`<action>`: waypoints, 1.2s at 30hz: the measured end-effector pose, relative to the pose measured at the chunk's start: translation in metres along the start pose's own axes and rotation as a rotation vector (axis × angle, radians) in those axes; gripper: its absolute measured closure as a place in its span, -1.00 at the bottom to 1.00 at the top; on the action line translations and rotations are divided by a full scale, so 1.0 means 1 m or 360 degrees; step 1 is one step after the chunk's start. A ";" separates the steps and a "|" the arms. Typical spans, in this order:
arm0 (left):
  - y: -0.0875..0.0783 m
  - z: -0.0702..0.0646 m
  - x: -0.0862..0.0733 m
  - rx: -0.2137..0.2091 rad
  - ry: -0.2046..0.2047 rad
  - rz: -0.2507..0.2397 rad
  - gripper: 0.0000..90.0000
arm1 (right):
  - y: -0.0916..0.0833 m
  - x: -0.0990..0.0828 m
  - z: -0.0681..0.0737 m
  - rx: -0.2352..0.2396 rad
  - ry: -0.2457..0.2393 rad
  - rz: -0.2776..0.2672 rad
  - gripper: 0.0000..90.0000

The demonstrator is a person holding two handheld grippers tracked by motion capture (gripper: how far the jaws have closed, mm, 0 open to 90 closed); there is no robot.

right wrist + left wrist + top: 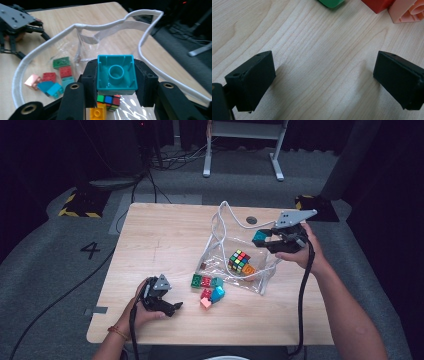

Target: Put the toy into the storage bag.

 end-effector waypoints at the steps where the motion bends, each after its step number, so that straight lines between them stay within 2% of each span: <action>1: 0.000 0.000 0.000 0.0001 0.0000 -0.0001 -0.91 | 0.005 0.003 -0.002 0.0008 0.0008 0.0025 0.31; 6: 0.000 0.000 0.000 0.0000 0.0001 0.0000 -0.91 | 0.019 0.008 -0.008 0.0030 0.0022 0.0120 0.31; 13: 0.000 0.000 0.000 0.0001 0.0000 -0.0001 -0.91 | 0.048 0.011 -0.010 0.0014 -0.0071 0.0297 0.31; 16: 0.000 0.000 0.000 0.0001 0.0000 -0.0001 -0.91 | 0.061 0.011 -0.008 0.0007 -0.0138 0.0387 0.31; 19: 0.000 0.000 0.000 0.0001 0.0000 -0.0001 -0.91 | 0.073 0.008 -0.009 -0.0010 -0.0129 0.0467 0.31; 23: 0.000 0.000 0.000 0.0001 0.0001 -0.0001 -0.91 | 0.085 0.003 -0.012 -0.0013 -0.0182 0.0614 0.31; 25: 0.000 0.000 0.000 0.0000 0.0001 -0.0001 -0.91 | 0.088 0.000 -0.013 -0.0033 -0.0177 0.0679 0.31; 27: 0.000 0.000 0.000 0.0001 0.0003 -0.0004 -0.91 | 0.089 -0.004 -0.012 -0.0022 -0.0154 0.0734 0.31; 28: 0.000 0.000 0.000 0.0000 0.0002 -0.0004 -0.91 | 0.090 -0.005 -0.013 -0.0021 -0.0174 0.0744 0.31; 31: 0.000 0.000 0.000 0.0001 0.0000 -0.0001 -0.91 | 0.089 -0.012 -0.016 -0.0041 -0.0184 0.0830 0.31; 33: 0.000 0.000 0.000 0.0001 0.0001 -0.0001 -0.91 | 0.086 -0.016 -0.018 -0.0041 -0.0158 0.0872 0.30; 35: 0.000 0.000 0.000 0.0001 0.0000 -0.0001 -0.91 | 0.080 -0.017 -0.019 -0.0072 -0.0130 0.0890 0.31; 36: 0.000 0.000 0.000 0.0001 0.0001 -0.0001 -0.91 | 0.078 -0.017 -0.021 -0.0080 -0.0144 0.0876 0.31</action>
Point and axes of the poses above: each handheld gripper's, and its own axes: y roughly forward along the jaws, x roughly out of its top, z roughly to its left, the point moved 6 cm from there along y, roughly forward along the jaws, and after that the axes turned 15 degrees about y, right-handed, at the moved point
